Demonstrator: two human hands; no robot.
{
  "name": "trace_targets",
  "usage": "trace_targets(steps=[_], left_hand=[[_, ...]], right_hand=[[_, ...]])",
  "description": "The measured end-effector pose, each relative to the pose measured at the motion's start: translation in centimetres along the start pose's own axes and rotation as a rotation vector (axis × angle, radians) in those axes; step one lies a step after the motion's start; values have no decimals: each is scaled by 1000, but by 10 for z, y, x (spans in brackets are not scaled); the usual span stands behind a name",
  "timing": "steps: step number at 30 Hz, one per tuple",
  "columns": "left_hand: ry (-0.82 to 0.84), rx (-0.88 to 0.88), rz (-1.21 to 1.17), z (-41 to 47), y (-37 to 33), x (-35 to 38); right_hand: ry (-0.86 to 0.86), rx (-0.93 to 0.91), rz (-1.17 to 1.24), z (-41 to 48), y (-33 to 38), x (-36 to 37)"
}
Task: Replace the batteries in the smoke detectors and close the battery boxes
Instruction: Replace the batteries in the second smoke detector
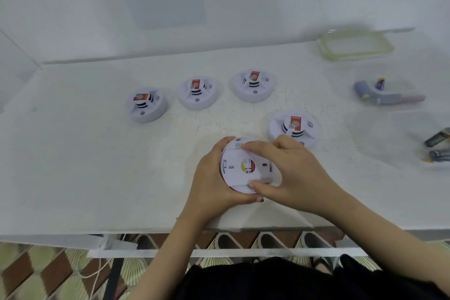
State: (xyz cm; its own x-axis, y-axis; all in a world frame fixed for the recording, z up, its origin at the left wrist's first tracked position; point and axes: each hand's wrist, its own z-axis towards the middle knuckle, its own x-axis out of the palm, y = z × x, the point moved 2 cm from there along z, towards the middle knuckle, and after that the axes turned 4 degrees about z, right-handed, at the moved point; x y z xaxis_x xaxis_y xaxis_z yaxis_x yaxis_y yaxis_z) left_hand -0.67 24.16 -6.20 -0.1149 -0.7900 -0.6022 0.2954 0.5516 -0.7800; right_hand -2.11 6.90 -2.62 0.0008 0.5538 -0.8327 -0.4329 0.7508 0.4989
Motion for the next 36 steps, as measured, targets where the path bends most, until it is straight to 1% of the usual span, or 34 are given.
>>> trace_targets(steps=[7,10,14,18,20,23,27,29,32,36], left_hand=[[13,34,-27,1,2,-1],[19,41,-36,1,2,-1],[37,32,-58,1,0,-1],[45,41,-55,0,0,-1],[49,50,-52,0,0,-2],[61,45,-60,1,0,-3],[102,35,-62,0,5,-3],[119,55,-58,0,6,-5],[117,73,-56,0,4,-9],[116,91,-61,0,3,-10]], right_hand=[[42,56,-36,2,-6,3],[20,44,-50,4,-3,1],[-68,16,-30,2,-1,2],[-82,-28,-21,-3,-5,6],[-98,-13,-30,-3,-8,5],[-51,11,-11,-3,-13,4],[26,39,83,-4,-18,2],[49,58,199,-4,-18,3],[51,56,356,-3,-19,5],[84,85,446,-2,-20,6]])
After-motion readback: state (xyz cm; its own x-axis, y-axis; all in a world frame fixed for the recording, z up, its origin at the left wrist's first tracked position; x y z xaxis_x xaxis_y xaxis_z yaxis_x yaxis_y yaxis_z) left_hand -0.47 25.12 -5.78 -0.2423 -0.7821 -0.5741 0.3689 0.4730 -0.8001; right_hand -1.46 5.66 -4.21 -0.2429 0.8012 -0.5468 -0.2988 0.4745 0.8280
